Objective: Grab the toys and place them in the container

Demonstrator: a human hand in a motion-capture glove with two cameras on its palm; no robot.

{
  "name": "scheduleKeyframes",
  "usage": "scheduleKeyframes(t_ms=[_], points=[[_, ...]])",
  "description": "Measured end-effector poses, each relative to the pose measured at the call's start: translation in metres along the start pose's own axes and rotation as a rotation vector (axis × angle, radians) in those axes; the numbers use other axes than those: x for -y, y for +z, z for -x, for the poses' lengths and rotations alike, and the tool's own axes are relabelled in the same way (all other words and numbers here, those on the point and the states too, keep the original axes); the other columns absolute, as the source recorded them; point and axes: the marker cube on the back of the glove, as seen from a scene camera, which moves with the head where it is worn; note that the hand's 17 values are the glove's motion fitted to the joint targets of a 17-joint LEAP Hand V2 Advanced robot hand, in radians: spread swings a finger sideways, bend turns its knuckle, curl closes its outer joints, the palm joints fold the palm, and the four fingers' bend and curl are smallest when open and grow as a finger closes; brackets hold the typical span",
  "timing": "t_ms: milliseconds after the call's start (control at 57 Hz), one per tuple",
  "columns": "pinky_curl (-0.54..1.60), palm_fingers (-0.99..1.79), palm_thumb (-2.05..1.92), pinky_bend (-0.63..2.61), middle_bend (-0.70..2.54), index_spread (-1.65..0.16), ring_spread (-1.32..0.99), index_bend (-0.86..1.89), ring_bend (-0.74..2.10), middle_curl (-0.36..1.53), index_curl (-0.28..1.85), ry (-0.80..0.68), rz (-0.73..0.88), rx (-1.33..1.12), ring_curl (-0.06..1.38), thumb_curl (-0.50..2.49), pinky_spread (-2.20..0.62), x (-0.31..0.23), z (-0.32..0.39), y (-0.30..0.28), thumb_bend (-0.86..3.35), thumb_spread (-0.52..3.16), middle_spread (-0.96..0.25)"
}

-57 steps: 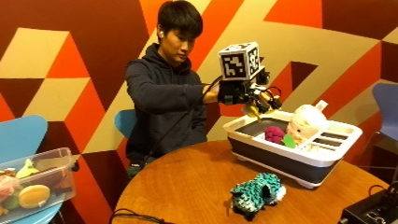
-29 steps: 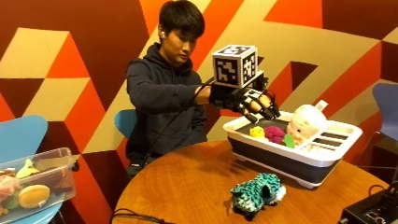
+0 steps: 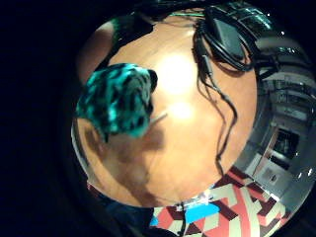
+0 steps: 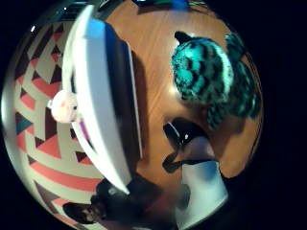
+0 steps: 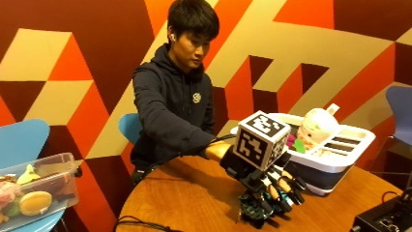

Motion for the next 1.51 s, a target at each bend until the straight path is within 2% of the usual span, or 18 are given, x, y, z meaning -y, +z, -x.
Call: scheduleKeyframes(t_ms=[53, 105, 193, 263, 386, 526, 702, 912, 1053, 1246, 1509], points=[[0.4, -0.17, 0.5, 0.71, 0.17, -0.25, -0.03, 0.07, 0.21, 0.43, 0.34, -0.018, -0.003, -0.012, 0.33, 0.46, 0.02, 0.006, 0.002, 0.014, -0.01, 1.34, -0.04], [0.39, 0.01, 0.53, 0.71, 0.19, -0.27, -0.04, 0.08, 0.33, 0.43, 0.32, -0.028, -0.006, -0.028, 0.36, 0.46, 0.02, 0.01, 0.003, 0.025, 0.0, 1.32, -0.06], [0.34, 0.55, 0.63, 0.68, 0.35, -0.28, -0.15, 0.01, 0.8, 0.46, 0.23, -0.037, -0.061, -0.062, 0.43, 0.48, -0.01, 0.011, 0.001, 0.033, 0.04, 1.3, -0.08], [0.33, 0.9, 0.71, 0.69, 0.63, -0.28, -0.22, 0.0, 0.99, 0.54, 0.17, -0.063, -0.116, -0.052, 0.47, 0.49, -0.14, 0.008, -0.001, 0.034, 0.07, 1.3, -0.09], [0.39, 1.13, 0.81, 0.78, 0.78, -0.23, -0.26, 0.14, 1.12, 0.61, 0.17, -0.1, -0.153, -0.04, 0.55, 0.58, -0.31, -0.004, -0.01, 0.038, 0.07, 1.06, -0.09], [0.44, 1.22, 0.9, 0.84, 0.89, -0.2, -0.3, 0.23, 1.17, 0.67, 0.2, -0.105, -0.146, -0.056, 0.58, 0.7, -0.37, -0.031, -0.02, 0.035, 0.09, 0.78, -0.11], [0.49, 1.25, 0.81, 0.93, 0.99, -0.22, -0.34, 0.41, 1.3, 0.72, 0.29, -0.11, -0.182, -0.04, 0.62, 0.78, -0.4, -0.066, -0.025, 0.011, 0.02, 0.56, -0.15], [0.57, 1.17, 0.75, 1.07, 1.12, -0.22, -0.34, 0.49, 1.4, 0.79, 0.37, -0.149, -0.284, 0.018, 0.65, 0.86, -0.42, -0.104, -0.008, -0.045, -0.01, 0.47, -0.2], [0.6, 1.13, 0.72, 1.11, 1.15, -0.23, -0.33, 0.52, 1.45, 0.81, 0.43, -0.222, -0.39, 0.06, 0.66, 0.92, -0.42, -0.124, 0.03, -0.095, 0.0, 0.45, -0.21], [0.62, 1.1, 0.71, 1.14, 1.18, -0.22, -0.33, 0.53, 1.48, 0.84, 0.51, -0.291, -0.466, 0.093, 0.66, 0.98, -0.42, -0.121, 0.089, -0.132, 0.0, 0.42, -0.22], [0.64, 1.06, 0.68, 1.14, 1.2, -0.22, -0.32, 0.48, 1.52, 0.85, 0.62, -0.339, -0.505, 0.161, 0.65, 1.06, -0.42, -0.088, 0.151, -0.124, -0.01, 0.42, -0.22]])
